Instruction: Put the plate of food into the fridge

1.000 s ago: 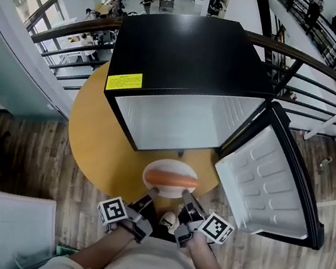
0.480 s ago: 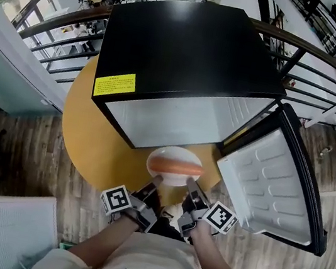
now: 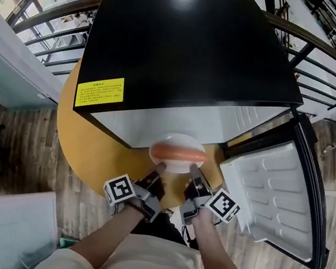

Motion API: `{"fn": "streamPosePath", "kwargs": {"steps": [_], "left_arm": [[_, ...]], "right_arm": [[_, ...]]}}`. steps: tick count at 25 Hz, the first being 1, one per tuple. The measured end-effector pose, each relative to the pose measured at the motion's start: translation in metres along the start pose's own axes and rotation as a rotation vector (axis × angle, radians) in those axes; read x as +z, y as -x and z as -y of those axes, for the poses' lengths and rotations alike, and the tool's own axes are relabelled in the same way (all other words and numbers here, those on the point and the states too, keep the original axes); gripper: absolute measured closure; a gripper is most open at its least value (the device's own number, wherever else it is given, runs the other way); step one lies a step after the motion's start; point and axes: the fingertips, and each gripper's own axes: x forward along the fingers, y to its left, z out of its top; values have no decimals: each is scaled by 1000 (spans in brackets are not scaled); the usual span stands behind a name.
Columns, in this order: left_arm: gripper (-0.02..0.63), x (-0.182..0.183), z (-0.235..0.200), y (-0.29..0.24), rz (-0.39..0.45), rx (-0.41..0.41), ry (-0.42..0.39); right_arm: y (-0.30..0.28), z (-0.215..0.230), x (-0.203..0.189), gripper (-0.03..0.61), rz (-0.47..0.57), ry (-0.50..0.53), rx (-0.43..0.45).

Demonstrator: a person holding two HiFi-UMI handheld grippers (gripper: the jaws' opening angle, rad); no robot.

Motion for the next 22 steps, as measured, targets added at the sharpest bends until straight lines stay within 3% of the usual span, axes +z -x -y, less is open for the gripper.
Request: {"fn": "streamPosePath", "kwargs": {"steps": [22], "left_arm": [[581,55,-61,-53,145,84,43]], "right_arm": [[-84,51,26,537,52,-9,-75]]}}
